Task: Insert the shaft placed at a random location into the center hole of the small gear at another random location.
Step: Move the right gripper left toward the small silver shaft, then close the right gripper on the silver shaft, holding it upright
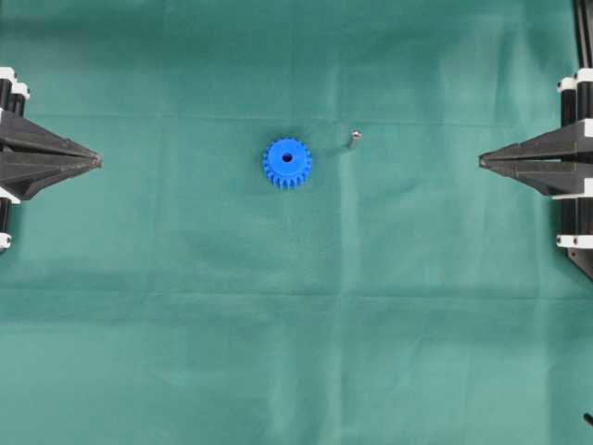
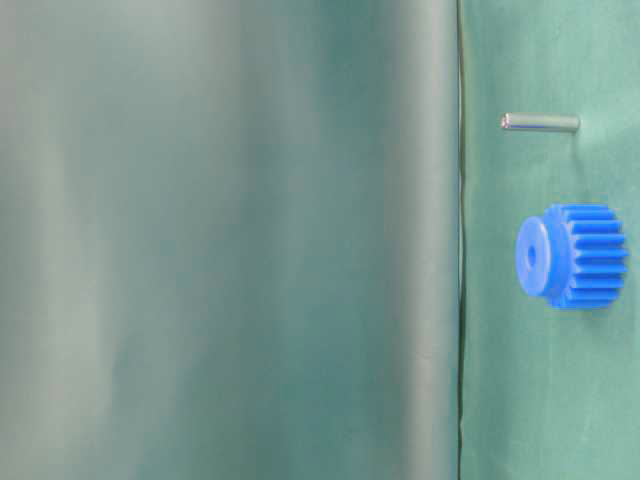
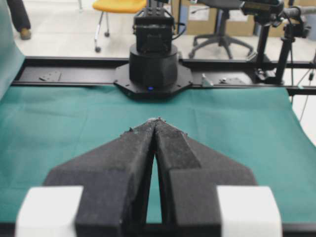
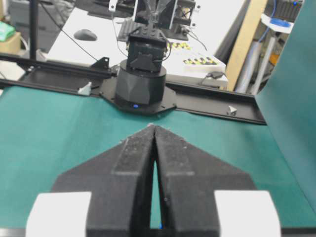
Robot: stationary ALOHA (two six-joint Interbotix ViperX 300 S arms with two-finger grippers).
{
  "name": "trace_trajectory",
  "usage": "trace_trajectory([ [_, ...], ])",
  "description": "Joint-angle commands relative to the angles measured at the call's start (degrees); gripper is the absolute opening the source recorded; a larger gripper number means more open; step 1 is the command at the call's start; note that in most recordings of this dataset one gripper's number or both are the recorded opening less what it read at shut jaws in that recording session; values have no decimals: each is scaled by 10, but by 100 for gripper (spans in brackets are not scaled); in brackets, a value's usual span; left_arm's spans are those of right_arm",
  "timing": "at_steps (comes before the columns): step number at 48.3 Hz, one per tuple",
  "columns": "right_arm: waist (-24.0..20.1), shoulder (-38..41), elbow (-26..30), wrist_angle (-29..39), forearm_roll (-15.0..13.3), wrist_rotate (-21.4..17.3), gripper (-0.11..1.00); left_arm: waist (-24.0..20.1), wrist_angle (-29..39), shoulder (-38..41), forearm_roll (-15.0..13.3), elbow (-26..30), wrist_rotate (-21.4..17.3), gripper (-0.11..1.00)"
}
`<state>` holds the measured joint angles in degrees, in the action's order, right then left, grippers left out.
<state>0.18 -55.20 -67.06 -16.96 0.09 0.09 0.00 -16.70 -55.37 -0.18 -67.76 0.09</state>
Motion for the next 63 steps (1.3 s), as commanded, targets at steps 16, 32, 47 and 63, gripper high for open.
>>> trace_trajectory([
  [16, 67, 127, -11, -88, 0, 3, 0, 3, -3, 2, -16, 6, -7, -1],
  [32, 127, 347, 4, -232, 9, -27, 17, 3, -2, -3, -16, 4, -6, -1],
  [47, 158, 520, 41, -299, 14, -33, 63, 3, -3, -6, -16, -2, -6, -1],
  [63, 171, 634, 63, -350, 15, -63, 60, 3, -2, -10, -17, -7, -2, -1],
])
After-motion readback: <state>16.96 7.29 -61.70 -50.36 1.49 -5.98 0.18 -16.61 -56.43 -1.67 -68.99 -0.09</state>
